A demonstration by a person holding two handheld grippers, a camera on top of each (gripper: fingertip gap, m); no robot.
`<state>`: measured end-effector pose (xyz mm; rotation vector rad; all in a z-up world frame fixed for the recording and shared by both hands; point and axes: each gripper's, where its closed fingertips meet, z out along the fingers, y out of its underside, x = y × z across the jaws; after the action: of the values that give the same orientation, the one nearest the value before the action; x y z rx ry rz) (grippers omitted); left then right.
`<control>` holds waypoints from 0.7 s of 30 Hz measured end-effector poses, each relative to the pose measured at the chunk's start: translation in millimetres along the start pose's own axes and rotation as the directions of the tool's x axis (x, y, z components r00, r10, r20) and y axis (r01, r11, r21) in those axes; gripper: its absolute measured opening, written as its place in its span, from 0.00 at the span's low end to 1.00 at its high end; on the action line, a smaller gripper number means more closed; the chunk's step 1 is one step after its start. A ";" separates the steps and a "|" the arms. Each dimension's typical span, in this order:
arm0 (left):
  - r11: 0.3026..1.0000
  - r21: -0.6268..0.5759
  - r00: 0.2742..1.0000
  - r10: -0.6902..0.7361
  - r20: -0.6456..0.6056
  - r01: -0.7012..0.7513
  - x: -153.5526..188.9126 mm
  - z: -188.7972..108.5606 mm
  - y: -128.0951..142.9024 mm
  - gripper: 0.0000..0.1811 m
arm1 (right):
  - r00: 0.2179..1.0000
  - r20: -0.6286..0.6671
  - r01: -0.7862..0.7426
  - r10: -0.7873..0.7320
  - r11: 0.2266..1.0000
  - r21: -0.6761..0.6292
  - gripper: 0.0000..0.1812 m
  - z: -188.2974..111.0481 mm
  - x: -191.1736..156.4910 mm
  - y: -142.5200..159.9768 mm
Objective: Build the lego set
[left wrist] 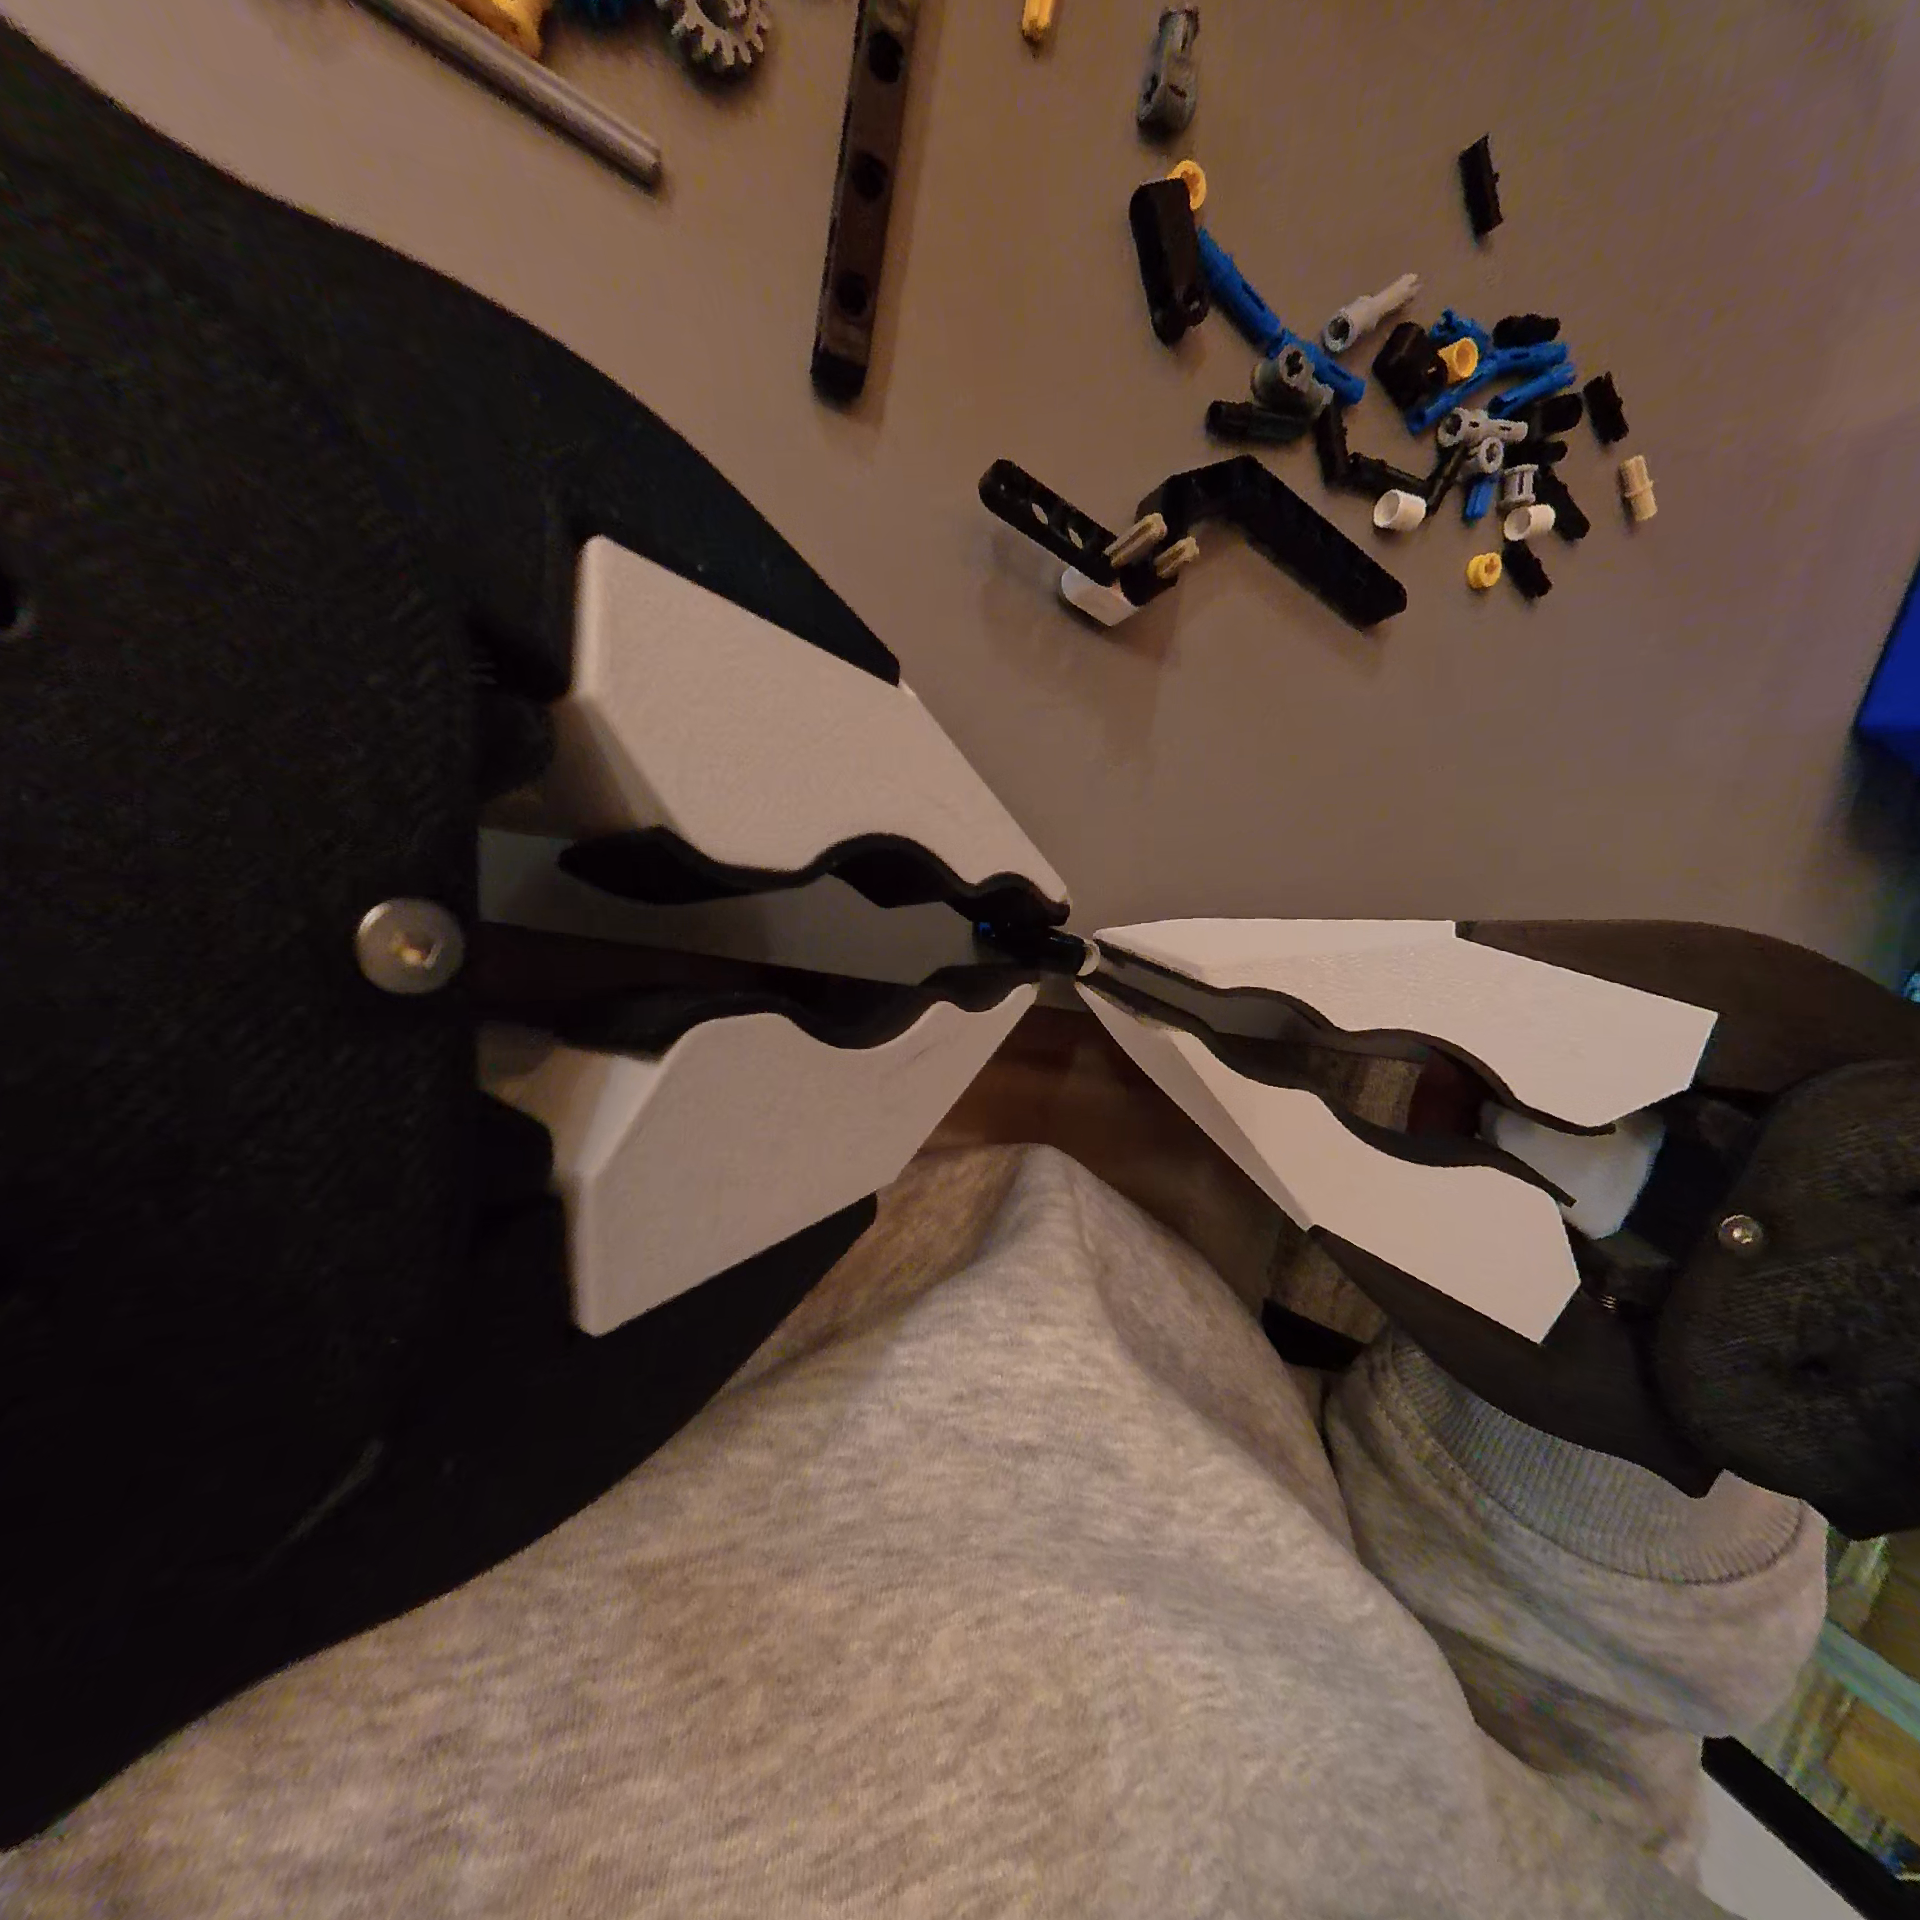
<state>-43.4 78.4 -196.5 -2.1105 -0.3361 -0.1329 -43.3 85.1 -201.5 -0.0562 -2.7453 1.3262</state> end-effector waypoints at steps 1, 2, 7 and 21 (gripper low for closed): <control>1.000 0.000 1.000 -0.003 -0.005 0.003 0.3 -0.2 0.3 0.04 | 1.000 0.003 0.000 0.000 1.000 -0.002 0.01 0.4 -0.1 0.1; 1.000 0.000 1.000 -0.010 -0.011 0.010 0.6 -0.5 0.6 0.04 | 1.000 0.007 0.001 -0.001 1.000 -0.002 0.01 0.7 -0.3 0.0; 0.999 -0.001 0.999 -0.041 -0.033 0.041 0.1 -1.2 1.3 0.04 | 1.000 0.008 0.005 -0.005 1.000 -0.018 0.01 3.3 -0.6 1.5; 0.996 -0.046 0.996 -0.070 0.055 0.073 -10.2 3.5 8.4 0.15 | 0.998 -0.038 -0.051 0.050 0.998 -0.028 0.02 5.4 8.9 3.2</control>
<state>-50.9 75.2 -207.5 -2.1530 -0.4449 -0.1275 -52.8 83.6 -206.8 -0.1517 -2.7495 1.2840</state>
